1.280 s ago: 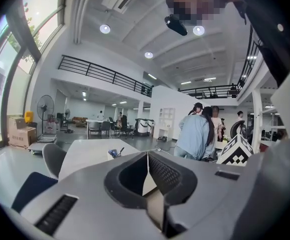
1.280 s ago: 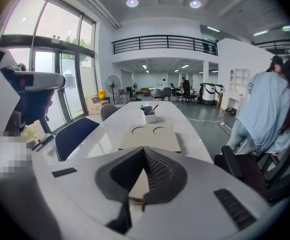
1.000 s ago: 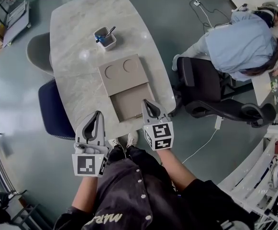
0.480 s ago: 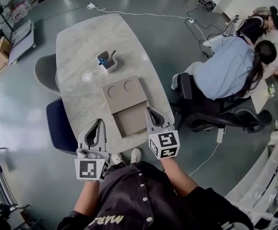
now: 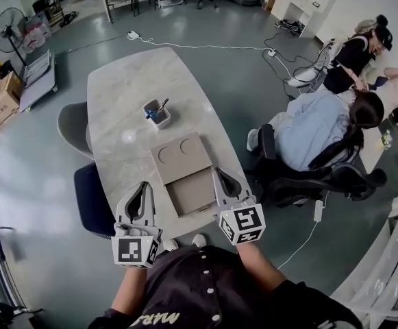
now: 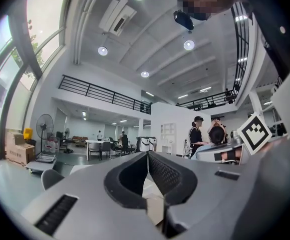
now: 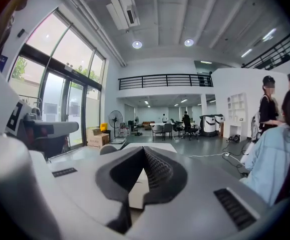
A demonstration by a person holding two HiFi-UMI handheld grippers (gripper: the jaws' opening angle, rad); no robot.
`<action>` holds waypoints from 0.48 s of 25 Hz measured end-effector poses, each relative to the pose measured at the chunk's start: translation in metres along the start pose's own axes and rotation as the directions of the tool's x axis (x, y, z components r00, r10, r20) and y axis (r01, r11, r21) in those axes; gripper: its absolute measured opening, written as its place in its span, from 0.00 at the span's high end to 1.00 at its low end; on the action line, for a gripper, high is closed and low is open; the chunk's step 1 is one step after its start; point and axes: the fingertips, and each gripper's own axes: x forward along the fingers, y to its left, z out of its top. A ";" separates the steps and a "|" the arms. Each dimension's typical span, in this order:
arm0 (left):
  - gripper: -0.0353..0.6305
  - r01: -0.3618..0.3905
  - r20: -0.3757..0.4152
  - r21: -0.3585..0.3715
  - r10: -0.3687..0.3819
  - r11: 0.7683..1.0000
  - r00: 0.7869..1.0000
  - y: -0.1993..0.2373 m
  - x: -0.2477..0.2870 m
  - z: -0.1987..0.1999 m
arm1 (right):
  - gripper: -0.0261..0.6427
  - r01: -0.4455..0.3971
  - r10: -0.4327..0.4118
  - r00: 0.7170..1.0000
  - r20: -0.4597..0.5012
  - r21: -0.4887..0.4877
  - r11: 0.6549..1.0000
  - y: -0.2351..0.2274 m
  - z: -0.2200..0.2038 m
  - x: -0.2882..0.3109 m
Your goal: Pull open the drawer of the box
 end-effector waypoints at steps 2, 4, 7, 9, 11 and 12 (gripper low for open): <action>0.92 -0.003 0.008 0.003 0.003 1.000 1.000 0.001 -0.001 0.002 | 0.97 0.002 -0.002 1.000 0.022 0.002 1.000 0.000 0.006 -0.003; 0.92 -0.005 0.015 0.007 0.005 1.000 1.000 0.001 -0.001 0.005 | 0.97 0.002 -0.002 0.999 0.039 0.005 1.000 0.000 0.012 -0.004; 0.92 -0.006 0.020 0.011 0.006 1.000 1.000 0.000 -0.001 0.009 | 0.97 -0.003 0.003 0.999 0.046 0.000 1.000 0.002 0.016 -0.003; 0.92 -0.007 0.022 0.013 0.007 1.000 1.000 0.000 -0.002 0.012 | 0.97 -0.009 0.009 0.999 0.045 -0.002 1.000 0.004 0.018 -0.002; 0.92 -0.010 0.022 0.014 0.010 1.000 1.000 0.001 -0.003 0.013 | 0.97 -0.017 0.017 0.999 0.041 -0.010 1.000 0.008 0.020 -0.001; 0.92 -0.013 0.022 0.015 0.012 1.000 1.000 0.001 -0.003 0.013 | 0.97 -0.023 0.023 0.999 0.039 -0.014 1.000 0.011 0.021 0.000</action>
